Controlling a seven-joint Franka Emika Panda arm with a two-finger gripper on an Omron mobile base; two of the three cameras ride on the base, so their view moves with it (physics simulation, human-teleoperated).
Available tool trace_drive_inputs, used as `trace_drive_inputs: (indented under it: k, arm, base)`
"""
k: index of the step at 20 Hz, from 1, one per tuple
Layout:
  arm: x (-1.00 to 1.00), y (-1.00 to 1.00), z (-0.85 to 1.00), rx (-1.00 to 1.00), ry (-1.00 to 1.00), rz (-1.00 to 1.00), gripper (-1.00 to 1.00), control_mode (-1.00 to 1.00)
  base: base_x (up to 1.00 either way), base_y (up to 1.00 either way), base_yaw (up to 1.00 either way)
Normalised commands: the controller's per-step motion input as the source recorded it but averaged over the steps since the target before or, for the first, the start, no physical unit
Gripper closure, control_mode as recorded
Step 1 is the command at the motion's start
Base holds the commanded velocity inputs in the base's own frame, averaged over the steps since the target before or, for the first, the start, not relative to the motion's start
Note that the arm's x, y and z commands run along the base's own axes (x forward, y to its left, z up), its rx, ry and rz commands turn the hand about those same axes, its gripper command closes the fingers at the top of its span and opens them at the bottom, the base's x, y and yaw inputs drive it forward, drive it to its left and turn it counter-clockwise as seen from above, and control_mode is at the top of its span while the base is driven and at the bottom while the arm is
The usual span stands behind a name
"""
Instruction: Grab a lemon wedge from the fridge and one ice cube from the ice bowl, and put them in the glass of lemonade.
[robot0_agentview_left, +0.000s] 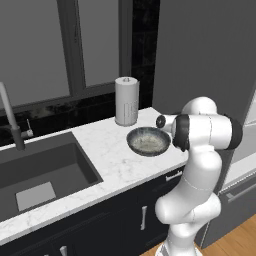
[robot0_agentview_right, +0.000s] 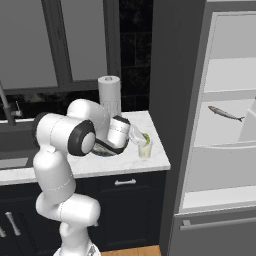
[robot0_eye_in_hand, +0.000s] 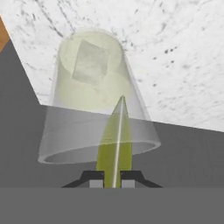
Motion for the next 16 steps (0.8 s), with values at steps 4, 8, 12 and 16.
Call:
trace_drive_inputs:
  k: [4, 8, 12, 16]
  arm:
    - [-0.08, 0.00, 0.04, 0.02, 0.01, 0.00, 1.00, -1.00]
    - [-0.04, 0.00, 0.00, 0.00, 0.00, 0.00, -1.00, -1.00]
    - [0.00, 0.00, 0.00, 0.00, 0.00, 0.00, -1.00, -1.00]
    - [-0.01, 0.00, 0.01, 0.00, 0.00, 0.00, -1.00, -1.00]
  base:
    - [0.00, 0.00, 0.00]
    - [0.00, 0.00, 0.00]
    - [0.00, 0.00, 0.00]
    - [0.00, 0.00, 0.00]
